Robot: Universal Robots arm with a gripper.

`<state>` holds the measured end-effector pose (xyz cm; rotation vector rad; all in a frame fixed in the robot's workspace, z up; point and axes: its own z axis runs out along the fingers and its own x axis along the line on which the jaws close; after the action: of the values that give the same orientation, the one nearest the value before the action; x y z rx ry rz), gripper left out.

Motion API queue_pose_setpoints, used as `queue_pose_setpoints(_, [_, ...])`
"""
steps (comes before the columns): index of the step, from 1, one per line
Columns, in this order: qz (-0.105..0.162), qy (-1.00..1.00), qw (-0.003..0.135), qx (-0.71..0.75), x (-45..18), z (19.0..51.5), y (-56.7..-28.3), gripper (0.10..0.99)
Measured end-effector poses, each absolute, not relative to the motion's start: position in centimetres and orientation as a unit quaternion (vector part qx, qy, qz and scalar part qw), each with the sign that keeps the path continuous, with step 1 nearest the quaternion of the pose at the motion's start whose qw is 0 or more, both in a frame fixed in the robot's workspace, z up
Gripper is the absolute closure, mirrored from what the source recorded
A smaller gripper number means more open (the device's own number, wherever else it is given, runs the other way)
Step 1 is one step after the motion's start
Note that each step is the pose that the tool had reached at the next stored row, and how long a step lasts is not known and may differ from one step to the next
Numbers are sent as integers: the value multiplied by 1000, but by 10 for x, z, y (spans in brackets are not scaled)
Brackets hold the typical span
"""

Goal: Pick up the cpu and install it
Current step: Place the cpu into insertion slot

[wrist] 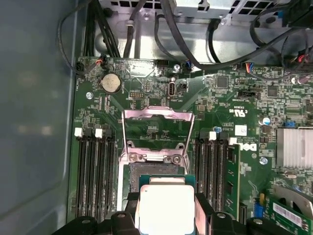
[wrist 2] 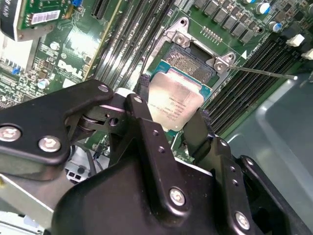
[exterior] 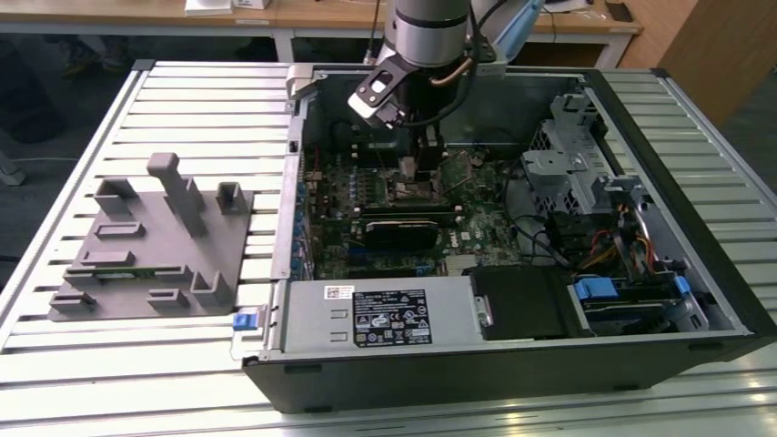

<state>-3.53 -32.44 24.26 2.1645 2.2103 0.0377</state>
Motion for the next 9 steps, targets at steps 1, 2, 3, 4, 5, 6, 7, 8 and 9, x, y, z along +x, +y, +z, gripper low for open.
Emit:
queue_pose_setpoints(1, [13, 714, 23, 699, -35, 241, -324, 553])
queue_pose_setpoints(2, [13, 714, 23, 699, -35, 240, -324, 553])
queue_pose_setpoints(3, [13, 714, 23, 699, -35, 238, -324, 553])
queue_pose_setpoints(4, [13, 714, 23, 700, -35, 236, -324, 553])
queue_pose_setpoints(5, [13, 714, 23, 700, -35, 235, -324, 553])
queue_pose_setpoints(6, [13, 713, 23, 700, -35, 233, -324, 553])
queue_pose_setpoints(7, [13, 712, 23, 702, -35, 232, -324, 553])
queue_pose_setpoints(8, [13, 710, 23, 703, -35, 231, -324, 553])
queue_pose_setpoints(9, [13, 708, 23, 705, -35, 229, -324, 553])
